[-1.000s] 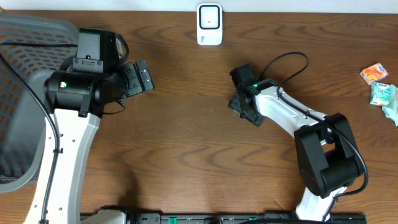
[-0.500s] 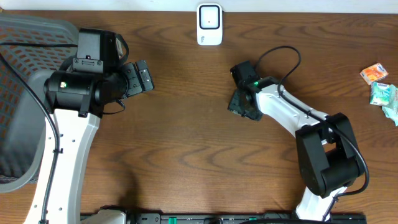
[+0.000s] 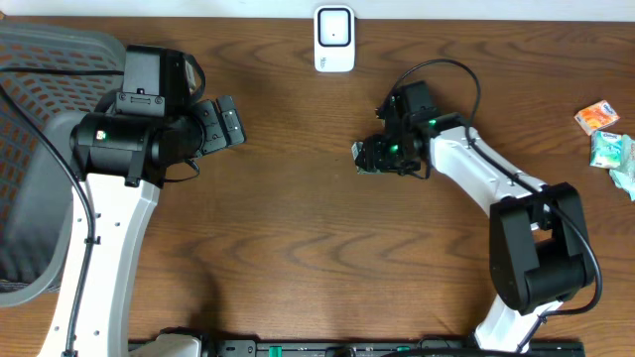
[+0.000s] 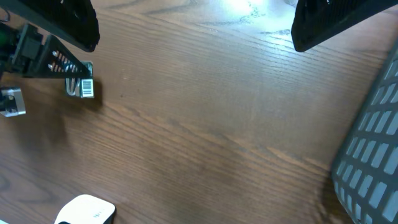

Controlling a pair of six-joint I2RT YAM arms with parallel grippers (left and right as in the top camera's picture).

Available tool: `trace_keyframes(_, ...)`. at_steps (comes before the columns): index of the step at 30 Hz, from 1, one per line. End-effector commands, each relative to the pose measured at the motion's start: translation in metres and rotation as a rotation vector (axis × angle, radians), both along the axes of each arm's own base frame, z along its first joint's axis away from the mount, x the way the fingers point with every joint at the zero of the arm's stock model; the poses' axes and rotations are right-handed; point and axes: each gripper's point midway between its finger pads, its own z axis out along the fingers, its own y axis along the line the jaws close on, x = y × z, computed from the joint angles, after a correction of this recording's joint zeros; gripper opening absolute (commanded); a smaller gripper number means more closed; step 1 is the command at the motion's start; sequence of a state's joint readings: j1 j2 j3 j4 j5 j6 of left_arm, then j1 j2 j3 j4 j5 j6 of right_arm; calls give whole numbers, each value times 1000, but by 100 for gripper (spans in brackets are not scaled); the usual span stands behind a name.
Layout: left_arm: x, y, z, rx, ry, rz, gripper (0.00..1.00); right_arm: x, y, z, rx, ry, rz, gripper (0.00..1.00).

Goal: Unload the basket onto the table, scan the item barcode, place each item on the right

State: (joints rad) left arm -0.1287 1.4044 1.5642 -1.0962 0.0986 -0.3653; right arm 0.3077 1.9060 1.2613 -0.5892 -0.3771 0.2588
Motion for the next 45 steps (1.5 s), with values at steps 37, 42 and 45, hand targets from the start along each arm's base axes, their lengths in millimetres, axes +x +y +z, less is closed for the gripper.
trace_keyframes(37,1,2,4,7,-10,3,98,5,61,143,829,-171,345,45)
trace_keyframes(42,1,2,4,7,-10,3,98,13,63,156,876,-132,294,45)
trace_keyframes(45,1,2,4,7,-10,3,98,15,64,160,886,-129,286,45)
